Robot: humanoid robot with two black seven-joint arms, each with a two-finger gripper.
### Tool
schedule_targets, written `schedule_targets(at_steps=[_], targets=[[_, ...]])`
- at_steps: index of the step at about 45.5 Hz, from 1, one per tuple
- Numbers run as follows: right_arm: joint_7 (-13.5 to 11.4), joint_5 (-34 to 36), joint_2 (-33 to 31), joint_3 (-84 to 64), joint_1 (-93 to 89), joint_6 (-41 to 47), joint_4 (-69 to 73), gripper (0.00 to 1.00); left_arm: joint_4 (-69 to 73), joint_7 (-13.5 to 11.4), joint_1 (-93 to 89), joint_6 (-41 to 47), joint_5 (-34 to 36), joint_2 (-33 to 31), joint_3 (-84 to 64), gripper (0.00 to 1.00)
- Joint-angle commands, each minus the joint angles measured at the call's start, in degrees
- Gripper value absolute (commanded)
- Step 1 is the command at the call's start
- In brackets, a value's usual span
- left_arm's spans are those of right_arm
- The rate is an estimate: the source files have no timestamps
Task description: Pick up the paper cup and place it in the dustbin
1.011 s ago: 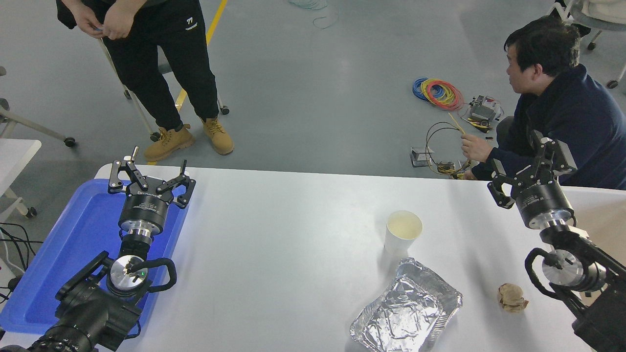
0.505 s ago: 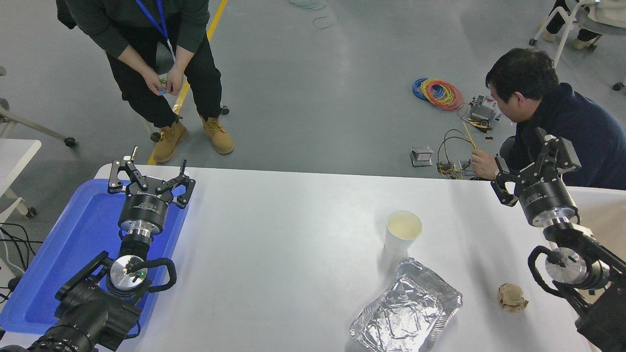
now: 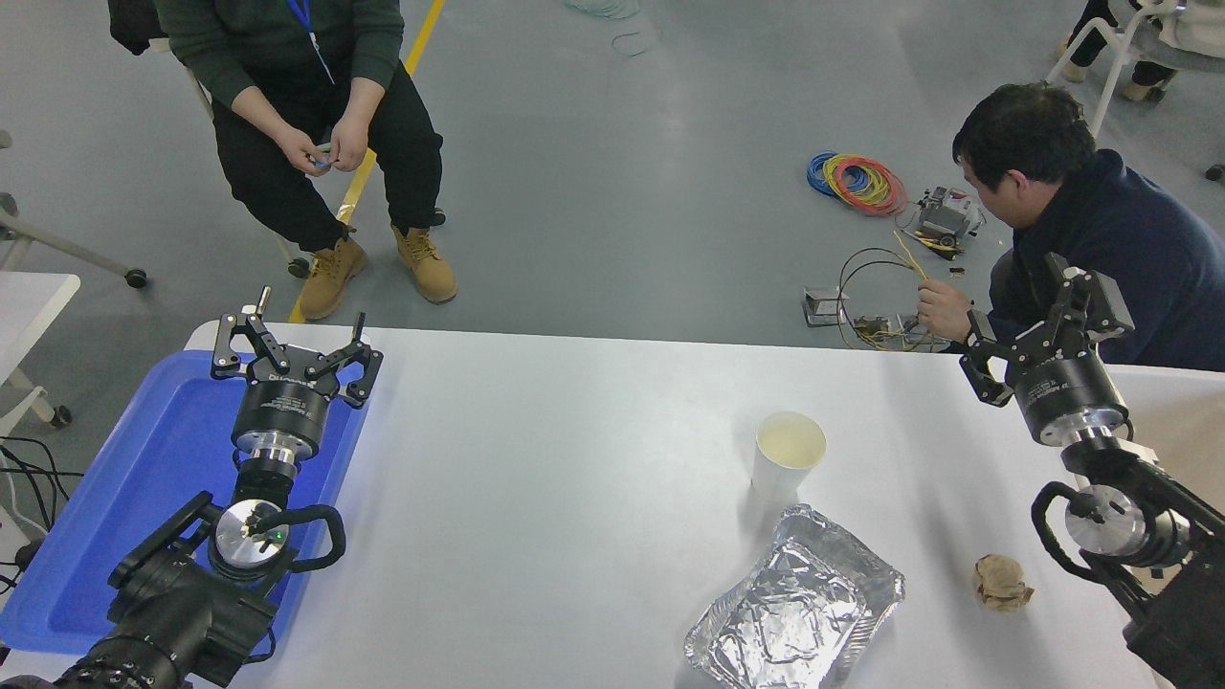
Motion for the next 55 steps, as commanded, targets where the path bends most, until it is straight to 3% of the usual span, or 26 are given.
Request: schedule_targets(at_steps=[1, 55], targets=[[0.00, 0.00, 0.24, -0.97, 0.23, 0.33, -0.10, 1.00, 0.00, -0.03, 0.00, 0.00, 0.00, 0.04, -0.07, 1.00], [0.00, 0.00, -0.64, -4.92, 2.16, 0.33, -4.41, 1.00, 0.00, -0.03, 0.00, 0.00, 0.00, 0.04, 0.02, 1.00]])
